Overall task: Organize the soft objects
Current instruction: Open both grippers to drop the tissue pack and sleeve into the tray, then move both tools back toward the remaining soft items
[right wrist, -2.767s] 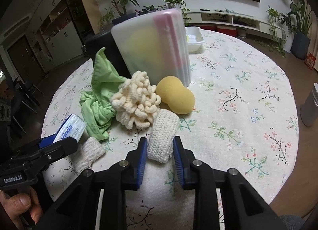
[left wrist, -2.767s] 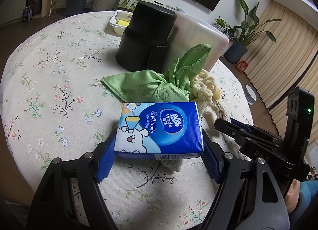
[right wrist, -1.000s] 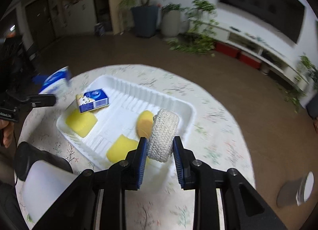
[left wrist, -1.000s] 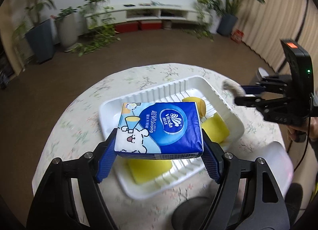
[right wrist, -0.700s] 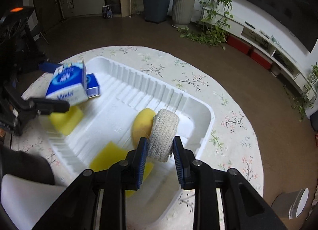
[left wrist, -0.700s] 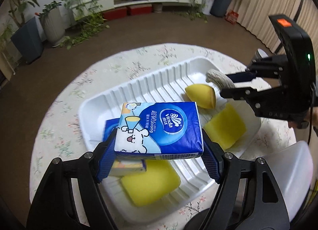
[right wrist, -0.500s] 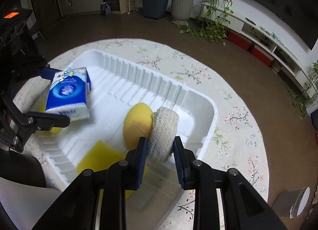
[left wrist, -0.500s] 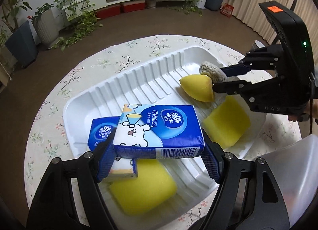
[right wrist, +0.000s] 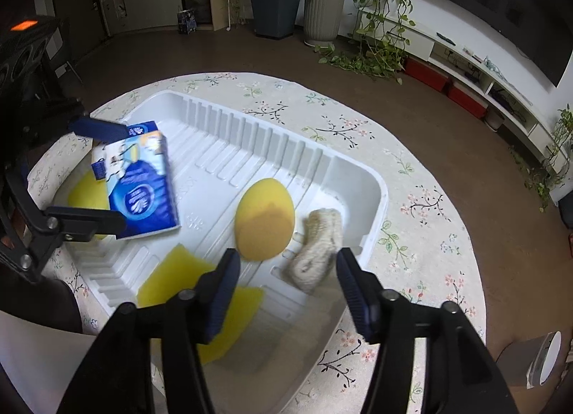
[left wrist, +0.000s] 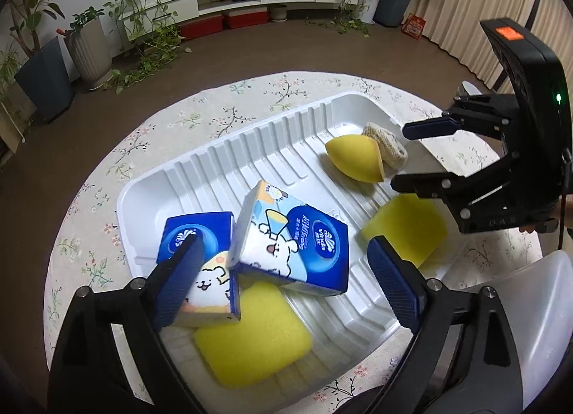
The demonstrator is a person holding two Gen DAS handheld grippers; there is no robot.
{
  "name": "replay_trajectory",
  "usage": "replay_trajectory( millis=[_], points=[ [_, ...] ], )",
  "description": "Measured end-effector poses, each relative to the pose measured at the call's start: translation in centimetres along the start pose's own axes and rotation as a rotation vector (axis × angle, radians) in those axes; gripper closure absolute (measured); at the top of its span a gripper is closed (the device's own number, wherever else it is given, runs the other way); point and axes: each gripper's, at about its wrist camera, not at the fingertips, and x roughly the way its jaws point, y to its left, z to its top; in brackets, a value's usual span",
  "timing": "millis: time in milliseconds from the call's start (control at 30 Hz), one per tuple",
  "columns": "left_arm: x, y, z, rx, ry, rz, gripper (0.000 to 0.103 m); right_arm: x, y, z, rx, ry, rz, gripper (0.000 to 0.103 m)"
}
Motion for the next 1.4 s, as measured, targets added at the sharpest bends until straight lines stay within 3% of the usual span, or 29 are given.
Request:
replay_trajectory(
  millis=[200, 467, 1033, 1167, 1400],
  points=[
    [-2.4, 0.7, -0.2, -0.049, -0.068, 0.006, 0.000, -1.6, -0.3, -0.4, 0.017, -0.036, -0.015, 0.037],
    [-6.7, 1.4, -2.1, -0.123, -0.160, 0.013, 0.000, -5.5, -1.7, -2.3, 0.092, -0.101, -0.012, 0.035],
    [-16.1, 1.6, -12.4, -0.251, -0.281, 0.093, 0.000, -14.9, -0.8, -12.4, 0.229, -0.192, -0.037, 0.028],
    [-18.3, 0.4, -15.8, -0.280, -0.325, 0.097, 0.000, -16.9, 0.0, -15.2, 0.270, -0.215, -0.020, 0.023],
    [-19.7, -2.3, -20.5, -0.304, -0.328, 0.100, 0.000, -18.5, 2.9, -19.9, 0.303, -0.212, 0.001, 0.022]
  ],
)
